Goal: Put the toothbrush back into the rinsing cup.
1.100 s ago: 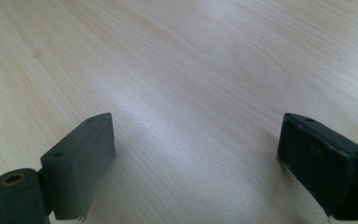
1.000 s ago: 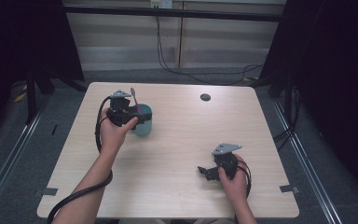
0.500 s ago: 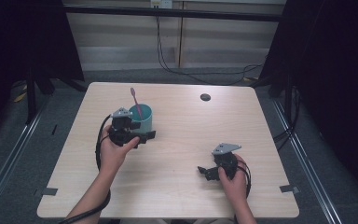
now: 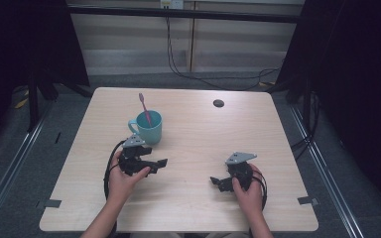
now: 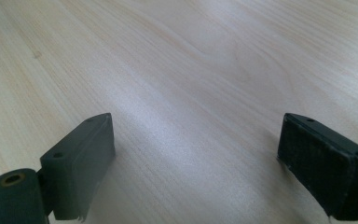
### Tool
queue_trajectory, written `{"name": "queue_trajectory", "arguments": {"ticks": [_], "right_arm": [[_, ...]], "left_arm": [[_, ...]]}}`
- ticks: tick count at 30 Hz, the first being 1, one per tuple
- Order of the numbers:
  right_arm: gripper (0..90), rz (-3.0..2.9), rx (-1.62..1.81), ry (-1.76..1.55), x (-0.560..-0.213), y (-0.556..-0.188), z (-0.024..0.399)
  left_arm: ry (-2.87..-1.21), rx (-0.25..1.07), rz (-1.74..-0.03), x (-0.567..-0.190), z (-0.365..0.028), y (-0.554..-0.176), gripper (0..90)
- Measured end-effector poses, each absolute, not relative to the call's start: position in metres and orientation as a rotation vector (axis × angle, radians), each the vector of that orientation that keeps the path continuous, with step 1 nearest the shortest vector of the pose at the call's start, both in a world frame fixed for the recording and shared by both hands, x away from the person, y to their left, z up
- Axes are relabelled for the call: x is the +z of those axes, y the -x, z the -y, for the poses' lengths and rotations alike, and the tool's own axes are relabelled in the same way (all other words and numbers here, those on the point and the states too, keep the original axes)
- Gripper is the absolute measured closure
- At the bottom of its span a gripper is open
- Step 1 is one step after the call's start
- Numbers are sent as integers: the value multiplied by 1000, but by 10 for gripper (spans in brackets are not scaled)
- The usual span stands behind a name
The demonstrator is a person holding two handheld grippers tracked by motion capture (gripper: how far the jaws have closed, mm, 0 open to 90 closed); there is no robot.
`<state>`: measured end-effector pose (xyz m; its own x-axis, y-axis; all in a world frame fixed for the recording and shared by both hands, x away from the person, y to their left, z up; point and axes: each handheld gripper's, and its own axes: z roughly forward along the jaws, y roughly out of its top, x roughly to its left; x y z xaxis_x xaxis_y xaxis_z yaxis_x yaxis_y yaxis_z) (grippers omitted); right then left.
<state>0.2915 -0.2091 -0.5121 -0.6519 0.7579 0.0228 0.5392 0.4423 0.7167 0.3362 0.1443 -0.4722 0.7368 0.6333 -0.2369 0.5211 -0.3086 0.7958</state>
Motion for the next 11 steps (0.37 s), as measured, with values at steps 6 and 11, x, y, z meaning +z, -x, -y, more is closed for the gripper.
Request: {"name": "queue_trajectory", "arguments": {"ticks": [6,11], "right_arm": [[104,-2396,1029,-1111,-512,-292,209],[103,-2396,1029,-1112,-512,-292,209]], "left_arm": [[-2014,152,-876,-485,-145,-330,185],[-2042,158,-876,-495,-145,-326,185]]}}
